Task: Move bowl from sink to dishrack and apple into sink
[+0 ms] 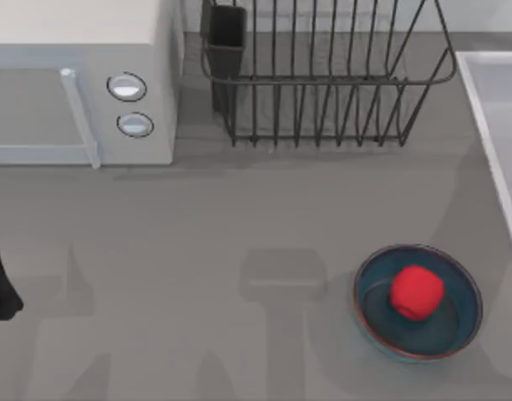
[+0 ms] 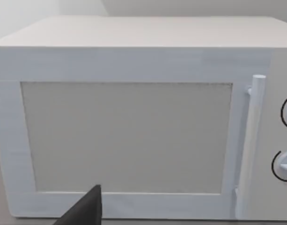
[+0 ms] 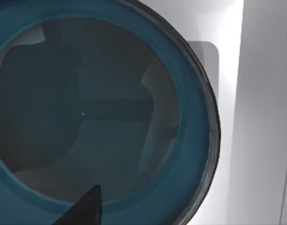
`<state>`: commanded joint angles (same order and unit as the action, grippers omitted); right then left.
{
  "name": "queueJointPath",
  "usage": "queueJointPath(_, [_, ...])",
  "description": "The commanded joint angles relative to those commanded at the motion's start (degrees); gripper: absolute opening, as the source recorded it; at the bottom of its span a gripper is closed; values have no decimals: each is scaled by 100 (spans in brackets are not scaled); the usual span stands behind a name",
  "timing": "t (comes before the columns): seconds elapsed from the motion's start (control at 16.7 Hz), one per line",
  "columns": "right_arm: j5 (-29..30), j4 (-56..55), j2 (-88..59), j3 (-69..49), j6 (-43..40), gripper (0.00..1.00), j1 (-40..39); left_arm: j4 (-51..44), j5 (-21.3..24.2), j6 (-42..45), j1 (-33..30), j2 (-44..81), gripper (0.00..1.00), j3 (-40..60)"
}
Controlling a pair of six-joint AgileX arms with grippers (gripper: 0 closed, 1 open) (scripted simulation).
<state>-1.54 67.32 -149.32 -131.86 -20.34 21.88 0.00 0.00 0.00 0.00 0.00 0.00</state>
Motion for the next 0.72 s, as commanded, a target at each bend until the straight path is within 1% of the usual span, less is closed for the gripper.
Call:
queueJointPath(0.3, [9, -1040, -529, 474, 16, 100, -18, 0, 0, 0, 0, 0, 100, 0])
queueJointPath(0.6, [10, -1115, -579, 519, 18, 100, -19, 0, 0, 0, 0, 0, 100, 0])
queueJointPath(0.72, [10, -1115, -579, 519, 18, 85, -19, 0, 0, 0, 0, 0, 100, 0])
